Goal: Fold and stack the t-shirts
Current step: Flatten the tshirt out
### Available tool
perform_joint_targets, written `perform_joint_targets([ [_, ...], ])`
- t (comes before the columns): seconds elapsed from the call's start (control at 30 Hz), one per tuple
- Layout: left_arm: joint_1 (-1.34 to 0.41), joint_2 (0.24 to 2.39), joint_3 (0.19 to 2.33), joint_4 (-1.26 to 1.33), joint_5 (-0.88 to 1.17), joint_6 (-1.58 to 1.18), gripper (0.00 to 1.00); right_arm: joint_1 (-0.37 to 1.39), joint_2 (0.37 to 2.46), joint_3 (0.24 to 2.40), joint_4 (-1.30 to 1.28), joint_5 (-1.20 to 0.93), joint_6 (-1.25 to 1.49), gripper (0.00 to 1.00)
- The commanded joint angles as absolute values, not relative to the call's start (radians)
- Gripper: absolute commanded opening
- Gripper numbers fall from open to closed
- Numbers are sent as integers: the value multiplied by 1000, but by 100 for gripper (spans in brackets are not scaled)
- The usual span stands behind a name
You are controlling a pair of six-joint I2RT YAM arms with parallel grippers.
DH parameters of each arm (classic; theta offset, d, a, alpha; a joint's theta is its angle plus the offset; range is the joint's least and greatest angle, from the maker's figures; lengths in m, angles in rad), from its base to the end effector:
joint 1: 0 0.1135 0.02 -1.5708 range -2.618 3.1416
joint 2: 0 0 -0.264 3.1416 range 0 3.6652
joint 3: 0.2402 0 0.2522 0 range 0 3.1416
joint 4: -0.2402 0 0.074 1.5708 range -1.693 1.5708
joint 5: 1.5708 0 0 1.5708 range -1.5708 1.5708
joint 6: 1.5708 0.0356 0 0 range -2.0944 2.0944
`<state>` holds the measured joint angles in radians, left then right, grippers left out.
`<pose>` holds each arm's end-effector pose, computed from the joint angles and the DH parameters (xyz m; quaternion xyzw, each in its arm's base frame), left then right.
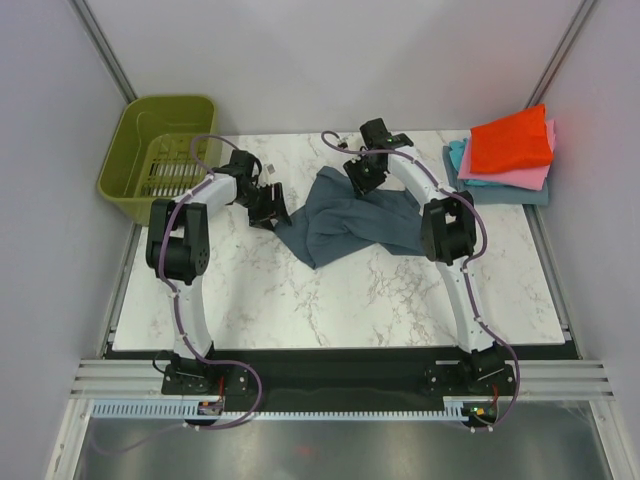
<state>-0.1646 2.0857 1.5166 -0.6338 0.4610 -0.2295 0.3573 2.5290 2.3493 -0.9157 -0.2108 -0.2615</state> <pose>0.4184 -0.0856 0.1630 0.0107 0.9580 -0.2551 0.1307 0.5010 0.1950 0.1838 -0.3179 0.9131 0.1133 0.2290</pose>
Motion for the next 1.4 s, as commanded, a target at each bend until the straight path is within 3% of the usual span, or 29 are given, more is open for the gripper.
perform_joint_targets([
  [0.0, -164, 2102, 1549, -634, 442, -198, 59, 360, 2554, 2364, -897, -210, -259, 40],
  [0.03, -164, 2103, 1546, -630, 437, -199, 45, 362, 2556, 2364, -897, -209, -259, 29],
  [0.1, -164, 2102, 1545, -630, 417, -199, 31, 362, 2551, 2364, -897, -207, -259, 17],
  [0.13, -164, 2100, 1543, -629, 416, -199, 18, 364, 2546, 2364, -899, -203, -261, 10],
  [0.27, -164, 2095, 1542, -618, 426, -198, 2, 365, 2511, 2364, -897, -186, -268, 3],
  [0.53, -164, 2062, 1611, -611, 436, -212, 2, 380, 2265, 2315, -939, -166, -301, 0],
  [0.77, -153, 2040, 1677, -609, 437, -221, 2, 462, 1884, 1905, -1035, -368, -270, 0],
  [0.97, -140, 2034, 1727, -612, 442, -233, 2, 603, 1688, 1570, -1160, -520, -307, 0],
  [1.07, -135, 2039, 1735, -609, 446, -239, 2, 611, 1645, 1503, -1157, -543, -255, 0],
  [1.1, -135, 2040, 1738, -607, 446, -238, 2, 606, 1649, 1520, -1161, -542, -255, 15],
  [1.17, -135, 2040, 1743, -607, 440, -238, 2, 572, 1689, 1631, -1201, -564, -273, 59],
  [1.2, -135, 2040, 1746, -609, 440, -238, 2, 549, 1703, 1669, -1203, -575, -264, 88],
  [1.27, -135, 2036, 1749, -611, 442, -241, 2, 456, 1745, 1745, -1168, -606, -211, 98],
  [1.3, -135, 2036, 1752, -612, 443, -241, 12, 398, 1764, 1764, -1129, -598, -193, 98],
  [1.37, -137, 2028, 1753, -614, 437, -238, 19, 356, 1827, 1816, -1092, -510, -169, 98],
])
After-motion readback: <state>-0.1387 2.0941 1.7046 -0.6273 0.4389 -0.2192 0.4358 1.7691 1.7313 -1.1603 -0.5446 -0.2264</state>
